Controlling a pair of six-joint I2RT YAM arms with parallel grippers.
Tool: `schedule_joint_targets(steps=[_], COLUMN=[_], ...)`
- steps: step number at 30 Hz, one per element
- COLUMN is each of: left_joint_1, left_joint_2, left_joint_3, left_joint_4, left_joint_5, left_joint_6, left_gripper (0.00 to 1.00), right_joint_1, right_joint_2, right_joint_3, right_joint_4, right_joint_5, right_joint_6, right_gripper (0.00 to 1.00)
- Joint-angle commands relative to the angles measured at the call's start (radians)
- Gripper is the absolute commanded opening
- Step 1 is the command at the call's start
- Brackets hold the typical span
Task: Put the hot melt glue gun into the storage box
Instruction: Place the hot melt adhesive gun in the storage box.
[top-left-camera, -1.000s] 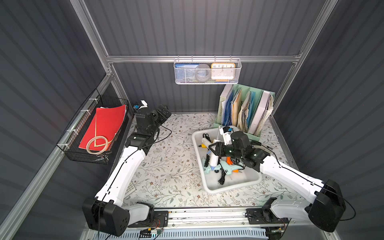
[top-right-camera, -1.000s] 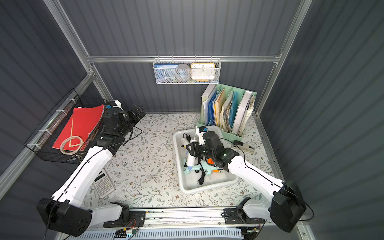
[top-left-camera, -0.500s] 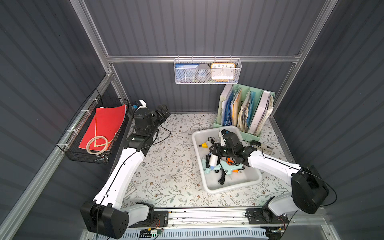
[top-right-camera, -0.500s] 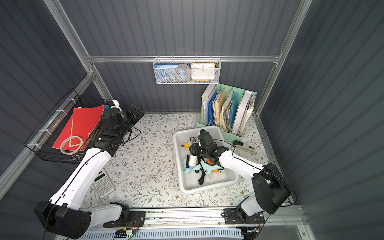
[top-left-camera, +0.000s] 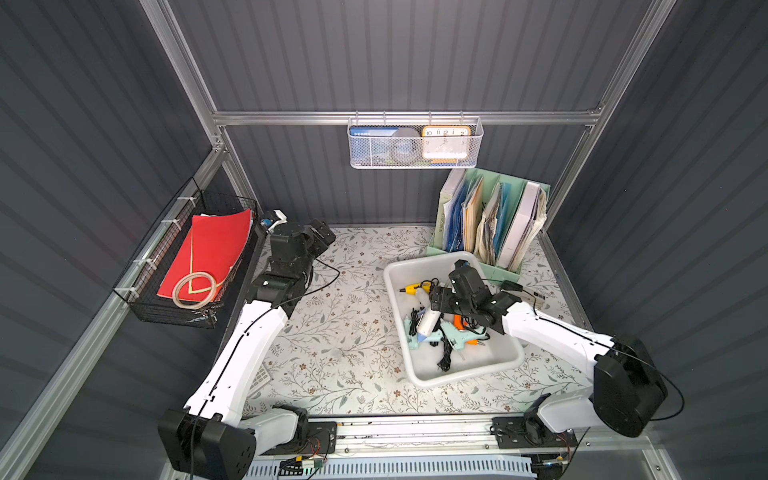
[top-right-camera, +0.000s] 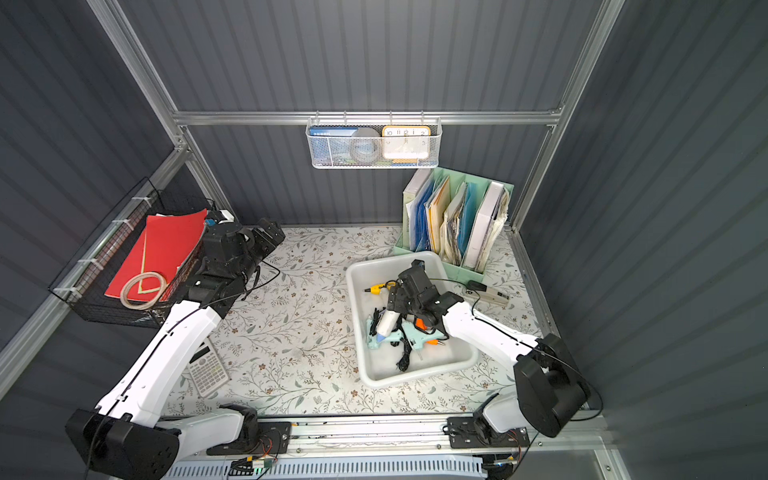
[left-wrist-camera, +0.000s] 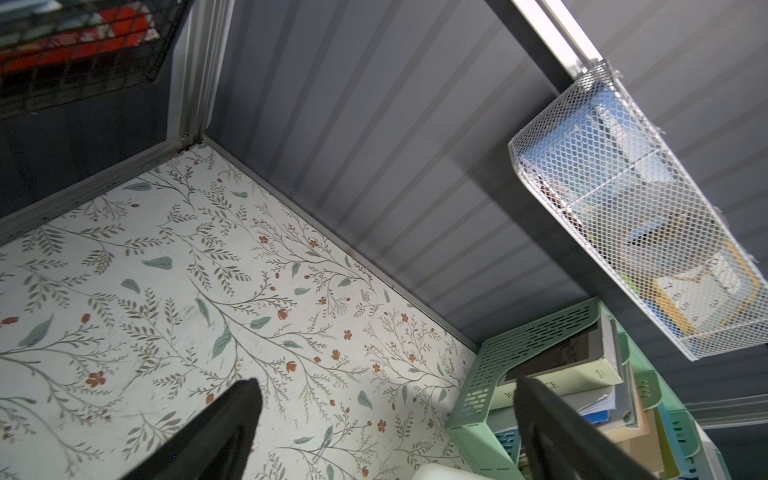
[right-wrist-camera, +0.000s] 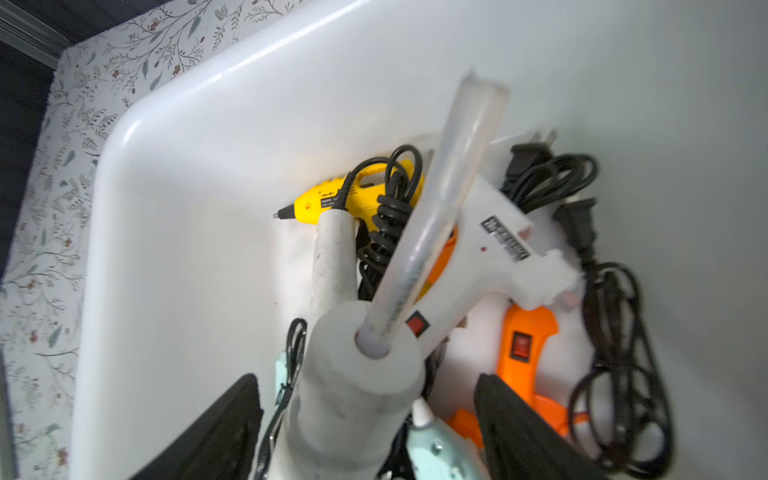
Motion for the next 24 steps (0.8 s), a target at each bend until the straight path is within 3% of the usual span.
schedule_joint_targets(steps=[1, 3, 14, 17, 24], left_joint_1=[-0.003, -0.003, -0.003, -0.003, -0.003], left_joint_2=[-0.039, -0.048, -0.096, -0.102, -0.069], left_joint_3=[-0.027, -0.040, -0.139, -0.186, -0.336], left_joint_4=[-0.028, -0.027, 0.039, 0.083, 0.276], left_joint_5=[-0.064, -0.082, -0.175, -0.193, -0.233], left_joint_6=[0.037, 0.044, 0.142, 0.202, 0.350], left_gripper=[1.00, 1.00, 1.00, 1.00, 1.00], right_joint_1=[-0.002, -0.002, -0.028, -0.106, -0.396], right_joint_2=[-0.052, -0.085, -0.296, -0.337, -0.463], right_joint_3=[0.031, 0.037, 0.103, 0.083, -0.075], right_joint_4=[-0.077, -0.084, -0.141, -0.149, -0.127], right_joint_5=[0.133, 0.177, 0.453, 0.499, 0.516], right_joint_6=[-0.043, -0.066, -0.254, -0.256, -0.176], right_gripper=[0.91, 0.99, 0.99, 0.99, 0.99])
